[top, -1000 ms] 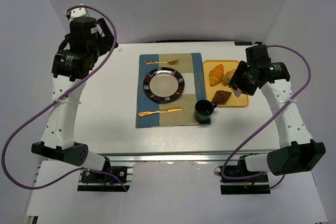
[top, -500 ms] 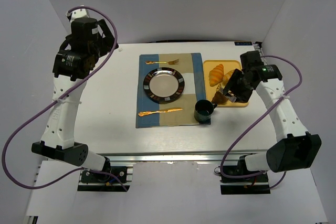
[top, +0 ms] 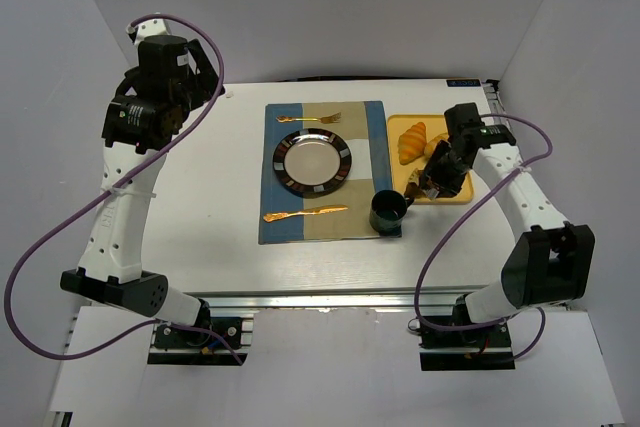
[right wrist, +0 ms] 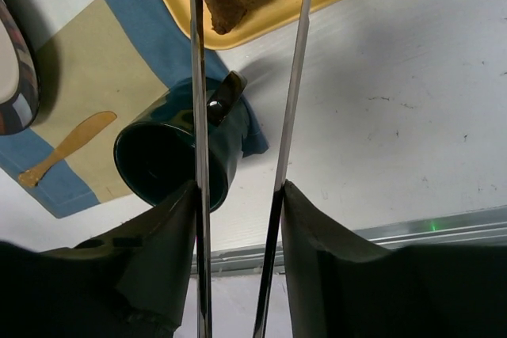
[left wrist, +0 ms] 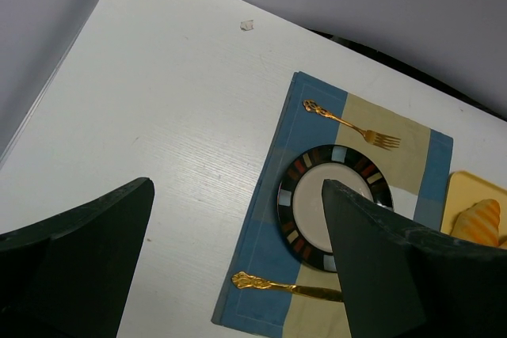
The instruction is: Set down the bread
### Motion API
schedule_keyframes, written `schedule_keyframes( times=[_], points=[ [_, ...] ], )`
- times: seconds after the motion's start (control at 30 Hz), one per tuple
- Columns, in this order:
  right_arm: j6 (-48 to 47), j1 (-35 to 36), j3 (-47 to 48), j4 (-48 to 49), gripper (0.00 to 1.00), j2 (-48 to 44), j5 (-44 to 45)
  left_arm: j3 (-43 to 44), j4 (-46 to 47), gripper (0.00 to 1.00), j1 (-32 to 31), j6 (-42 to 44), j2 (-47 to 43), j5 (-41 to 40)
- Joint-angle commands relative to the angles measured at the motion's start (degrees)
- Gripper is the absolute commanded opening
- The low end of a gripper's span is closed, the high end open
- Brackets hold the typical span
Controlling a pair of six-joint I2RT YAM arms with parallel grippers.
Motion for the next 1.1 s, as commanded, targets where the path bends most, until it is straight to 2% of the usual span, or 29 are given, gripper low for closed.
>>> schedule_keyframes(
  times=[0.0, 0.17, 0.33, 0.53, 0.63, 0.73, 0.83, 1.07],
  points=[
    [-0.17, -0.26, 4.43, -0.27, 0.43, -0.6, 1.0, 0.48, -0.84, 0.98, 0.08, 0.0, -1.22, -1.09],
    [-1.22, -0.09, 14.36, -7.74, 0.4, -1.56, 3.64, 0.31, -0.31, 0.98, 0.08, 0.18, -1.31, -1.09],
    [-4.38, 1.22, 26.76, -12.94, 0.39, -0.25, 1.36, -0.22, 0.83, 0.98, 0.08, -0.08, -1.31, -0.66],
    [-4.91, 10.97, 32.47, -5.94, 0.38, 5.98, -5.22, 0.13, 0.84, 0.98, 0.08, -0.35, -1.92, -0.92],
    [-4.21, 19.04, 36.76, -3.1, 0.39, 11.34, -6.11, -0.13, 0.4, 0.98, 0.08, -0.44, -2.88, -1.79],
    [-4.56, 23.97, 42.65, -2.48, 0.38, 18.28, -5.94, -0.22, -0.31, 0.98, 0.08, -0.7, -3.94, -2.32],
    [-5.0, 26.88, 46.0, -1.17, 0.38, 24.69, -6.02, -0.83, -0.92, 0.98, 0.08, -1.14, -5.43, -3.29],
    [-6.58, 29.44, 48.92, -1.78, 0.38, 31.13, -3.56, -1.01, -1.27, 0.98, 0.17, -2.64, -6.67, -3.11]
  ],
)
